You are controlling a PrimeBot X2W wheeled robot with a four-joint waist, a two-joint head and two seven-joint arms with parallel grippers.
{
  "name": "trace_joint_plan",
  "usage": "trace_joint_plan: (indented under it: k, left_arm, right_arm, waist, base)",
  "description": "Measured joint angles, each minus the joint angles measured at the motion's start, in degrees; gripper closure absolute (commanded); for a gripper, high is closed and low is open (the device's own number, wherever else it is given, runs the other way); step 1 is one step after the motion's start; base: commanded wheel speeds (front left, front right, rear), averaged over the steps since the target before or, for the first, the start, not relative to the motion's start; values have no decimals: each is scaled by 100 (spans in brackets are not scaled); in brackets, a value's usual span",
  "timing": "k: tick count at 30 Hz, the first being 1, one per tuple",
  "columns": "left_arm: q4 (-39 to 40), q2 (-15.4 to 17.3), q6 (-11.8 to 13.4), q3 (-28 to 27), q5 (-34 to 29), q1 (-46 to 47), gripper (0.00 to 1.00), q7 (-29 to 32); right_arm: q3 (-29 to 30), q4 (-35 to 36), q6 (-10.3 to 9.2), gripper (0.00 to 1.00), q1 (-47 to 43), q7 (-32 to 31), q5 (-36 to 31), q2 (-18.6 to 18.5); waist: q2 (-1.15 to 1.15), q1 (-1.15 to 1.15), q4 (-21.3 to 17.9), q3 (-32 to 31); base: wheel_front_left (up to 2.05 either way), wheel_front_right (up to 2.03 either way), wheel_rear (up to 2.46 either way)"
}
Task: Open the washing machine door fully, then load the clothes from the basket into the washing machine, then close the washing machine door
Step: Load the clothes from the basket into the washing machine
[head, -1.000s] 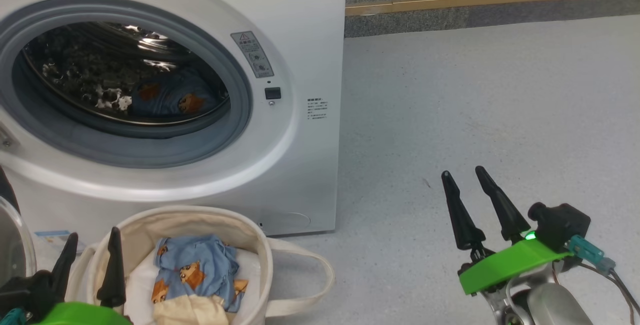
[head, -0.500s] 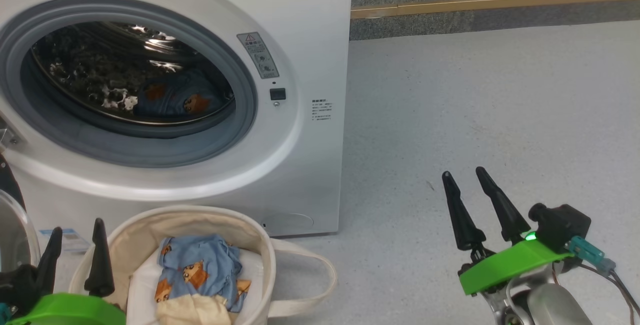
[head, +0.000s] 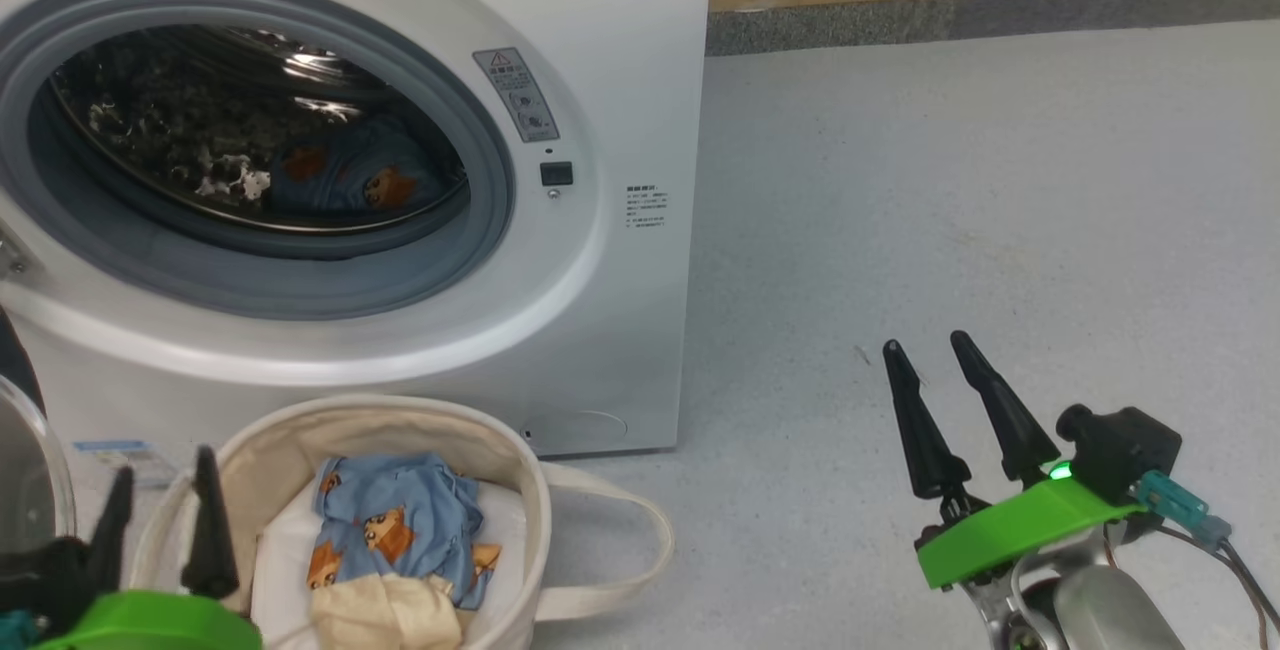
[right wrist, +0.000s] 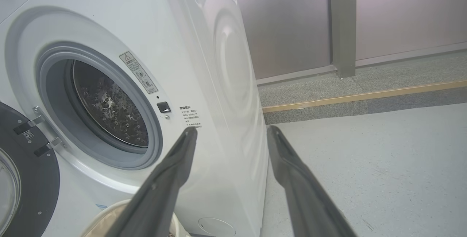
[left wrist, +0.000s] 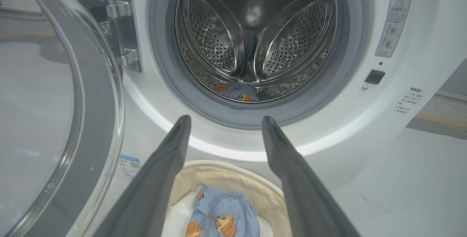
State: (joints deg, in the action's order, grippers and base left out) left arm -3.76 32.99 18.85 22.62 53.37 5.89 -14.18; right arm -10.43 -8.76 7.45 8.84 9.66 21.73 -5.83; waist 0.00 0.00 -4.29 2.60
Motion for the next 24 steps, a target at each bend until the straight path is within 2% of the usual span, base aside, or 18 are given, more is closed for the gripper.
trace_joint_plan:
  k: [6,14,22,23,24]
  left_arm:
    - [-805,-237,-428,549,23,216,0,400]
    - [-2349,-609,-1195,1200,-107,1233,0,968]
    - [-4199,-966,-2136,1418,-132,2235,0,1137]
    - [-4199,-966,-2136,1418,-132,2235,0,1137]
    - [-4411,-996,-2243,1424,-118,2346,0,1163]
  right_arm:
    - [5,103,0,0,21,-9,-93,18]
    - [74,388,0,0,60,-54,-321,132]
    - [148,844,0,0,283,-59,-569,200]
    - [148,844,0,0,283,-59,-569,200]
    - [156,906,0,0,282,-59,-590,207]
  waist:
    - [0,0,-33,173]
    - [0,0,-110,599]
    - [0,1,-307,1233]
    - [0,1,-307,1233]
    - [0,1,-341,1325]
  base:
    - [0,0,0]
    - [0,0,0]
    - [0,0,0]
    - [0,0,0]
    - [0,0,0]
